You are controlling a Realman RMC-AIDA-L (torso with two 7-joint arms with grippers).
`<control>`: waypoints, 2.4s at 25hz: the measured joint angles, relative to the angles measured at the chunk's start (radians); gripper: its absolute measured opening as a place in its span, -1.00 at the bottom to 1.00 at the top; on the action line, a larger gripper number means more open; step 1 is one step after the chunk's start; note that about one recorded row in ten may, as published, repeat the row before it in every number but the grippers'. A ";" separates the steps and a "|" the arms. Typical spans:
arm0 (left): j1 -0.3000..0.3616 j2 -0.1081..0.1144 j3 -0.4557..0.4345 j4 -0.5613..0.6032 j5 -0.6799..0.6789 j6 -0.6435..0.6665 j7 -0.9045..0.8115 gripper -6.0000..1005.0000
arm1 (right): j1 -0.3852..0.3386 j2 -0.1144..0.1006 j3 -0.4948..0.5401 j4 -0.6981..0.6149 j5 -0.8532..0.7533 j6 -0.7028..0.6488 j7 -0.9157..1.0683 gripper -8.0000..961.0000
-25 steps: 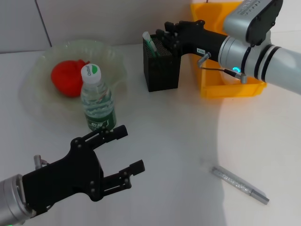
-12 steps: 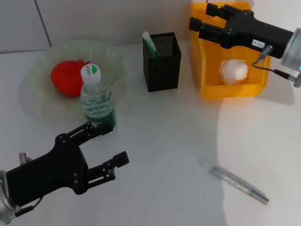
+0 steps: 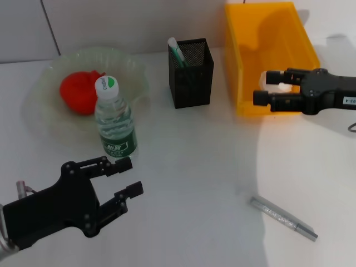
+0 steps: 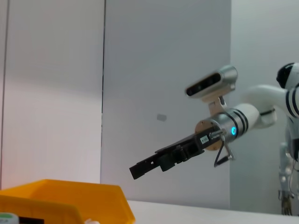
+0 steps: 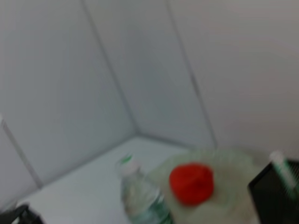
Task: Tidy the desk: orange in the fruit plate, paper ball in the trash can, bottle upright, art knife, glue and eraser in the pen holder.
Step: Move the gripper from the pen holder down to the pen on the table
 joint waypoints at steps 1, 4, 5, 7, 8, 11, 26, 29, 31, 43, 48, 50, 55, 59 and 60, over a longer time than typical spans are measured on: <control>0.000 0.000 0.000 0.000 0.000 0.000 0.000 0.20 | 0.012 -0.001 -0.006 -0.038 -0.049 -0.026 0.042 0.74; -0.003 0.000 -0.002 0.012 0.073 -0.001 0.070 0.01 | 0.074 -0.005 -0.021 -0.155 -0.210 -0.107 0.189 0.75; -0.003 0.000 -0.002 0.012 0.073 -0.001 0.070 -0.06 | 0.131 -0.018 -0.022 -0.194 -0.294 -0.160 0.280 0.75; -0.002 -0.003 -0.002 0.019 0.103 -0.002 0.089 -0.20 | 0.153 -0.025 -0.022 -0.201 -0.319 -0.182 0.316 0.75; 0.000 -0.003 -0.002 0.027 0.129 -0.003 0.102 -0.25 | 0.177 -0.035 -0.020 -0.203 -0.342 -0.204 0.356 0.75; 0.002 -0.002 -0.002 0.030 0.130 -0.003 0.106 -0.39 | 0.239 -0.059 -0.014 -0.206 -0.402 -0.250 0.472 0.75; 0.014 -0.001 -0.091 0.044 0.281 -0.084 0.099 -0.99 | 0.551 -0.098 -0.124 -0.146 -0.727 -0.396 0.704 0.74; 0.014 -0.003 -0.092 0.057 0.303 -0.094 0.091 -0.99 | 0.575 -0.103 -0.126 -0.130 -0.732 -0.422 0.728 0.74; 0.017 -0.003 -0.092 0.066 0.310 -0.090 0.082 -0.99 | 0.580 -0.101 -0.139 -0.136 -0.734 -0.443 0.748 0.74; 0.049 -0.033 -0.192 0.100 0.312 -0.084 0.006 -0.86 | 0.562 -0.073 -0.294 -0.175 -0.757 -0.478 0.789 0.73; 0.058 -0.034 -0.196 0.115 0.313 -0.084 -0.006 -0.52 | 0.533 -0.038 -0.329 -0.238 -0.812 -0.486 0.789 0.73; 0.061 -0.035 -0.197 0.117 0.313 -0.088 -0.002 -0.37 | 0.506 -0.024 -0.358 -0.283 -0.823 -0.485 0.789 0.73; 0.062 -0.036 -0.198 0.117 0.313 -0.090 -0.001 0.28 | 0.434 0.016 -0.419 -0.374 -0.846 -0.482 0.803 0.73; 0.062 -0.037 -0.199 0.117 0.314 -0.091 0.001 0.42 | 0.376 0.027 -0.480 -0.418 -0.852 -0.466 0.828 0.73; 0.062 -0.037 -0.199 0.117 0.314 -0.091 0.001 0.45 | 0.351 0.029 -0.505 -0.436 -0.860 -0.454 0.840 0.73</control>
